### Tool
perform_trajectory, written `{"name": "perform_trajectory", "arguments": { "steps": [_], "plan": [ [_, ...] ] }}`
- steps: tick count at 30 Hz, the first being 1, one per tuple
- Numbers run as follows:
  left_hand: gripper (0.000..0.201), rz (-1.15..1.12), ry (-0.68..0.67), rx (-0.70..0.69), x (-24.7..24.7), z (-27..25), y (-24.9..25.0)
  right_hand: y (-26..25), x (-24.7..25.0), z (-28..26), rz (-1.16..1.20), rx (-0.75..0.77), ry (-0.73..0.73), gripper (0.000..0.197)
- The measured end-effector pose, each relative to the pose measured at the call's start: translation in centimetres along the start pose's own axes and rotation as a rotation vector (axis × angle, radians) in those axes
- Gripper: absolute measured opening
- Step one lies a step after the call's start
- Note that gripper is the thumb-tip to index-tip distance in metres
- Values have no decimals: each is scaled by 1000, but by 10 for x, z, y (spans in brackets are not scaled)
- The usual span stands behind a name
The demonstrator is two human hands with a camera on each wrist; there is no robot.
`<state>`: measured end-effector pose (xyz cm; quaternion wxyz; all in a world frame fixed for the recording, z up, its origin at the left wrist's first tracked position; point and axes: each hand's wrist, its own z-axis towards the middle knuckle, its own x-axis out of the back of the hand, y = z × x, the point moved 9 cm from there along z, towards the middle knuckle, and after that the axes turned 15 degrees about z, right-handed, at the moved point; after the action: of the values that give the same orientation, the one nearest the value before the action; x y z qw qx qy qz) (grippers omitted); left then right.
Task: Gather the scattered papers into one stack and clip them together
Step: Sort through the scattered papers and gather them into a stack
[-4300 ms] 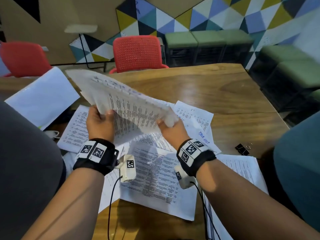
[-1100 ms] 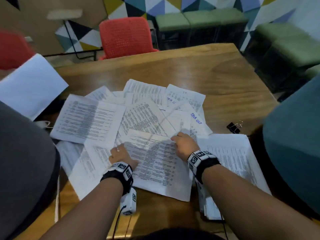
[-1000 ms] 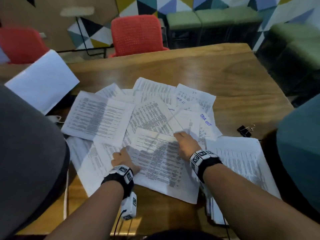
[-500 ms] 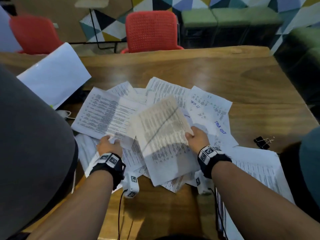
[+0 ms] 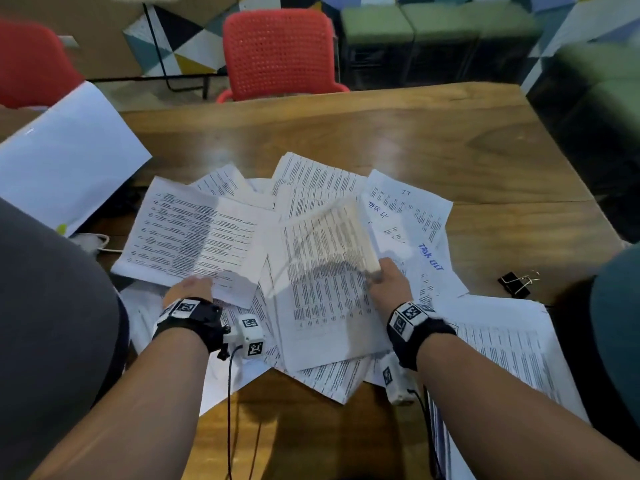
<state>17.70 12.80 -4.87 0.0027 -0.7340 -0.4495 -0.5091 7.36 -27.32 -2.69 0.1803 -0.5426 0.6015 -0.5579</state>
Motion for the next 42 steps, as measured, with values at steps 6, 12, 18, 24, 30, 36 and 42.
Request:
{"name": "perform_trajectory", "arguments": {
  "steps": [6, 12, 18, 24, 30, 36, 42],
  "plan": [
    [45, -68, 180, -74, 28, -4, -6, -22, 33, 15, -69, 67, 94, 37],
    [45, -163, 116, -196, 25, -37, -2, 0, 18, 20, 6, -22, 33, 27],
    [45, -52, -65, -407, -25, -67, -3, 4, -16, -5, 207, -30, -122, 16],
    [50, 77, -162, -561, -65, -103, 3, 6, -37, -20, 81, -79, -268, 48],
    [67, 221, 143, -215, -26, -78, -8, 15, -19, -15, -130, -101, -148, 39],
    [111, 347, 5, 22, -14, -57, -25, 24, -13, -18, -116, -100, -122, 33],
    [38, 186, 12, -107, -7, -50, -21, 5, -12, -17, 85, -2, -121, 23]
  ]
}}
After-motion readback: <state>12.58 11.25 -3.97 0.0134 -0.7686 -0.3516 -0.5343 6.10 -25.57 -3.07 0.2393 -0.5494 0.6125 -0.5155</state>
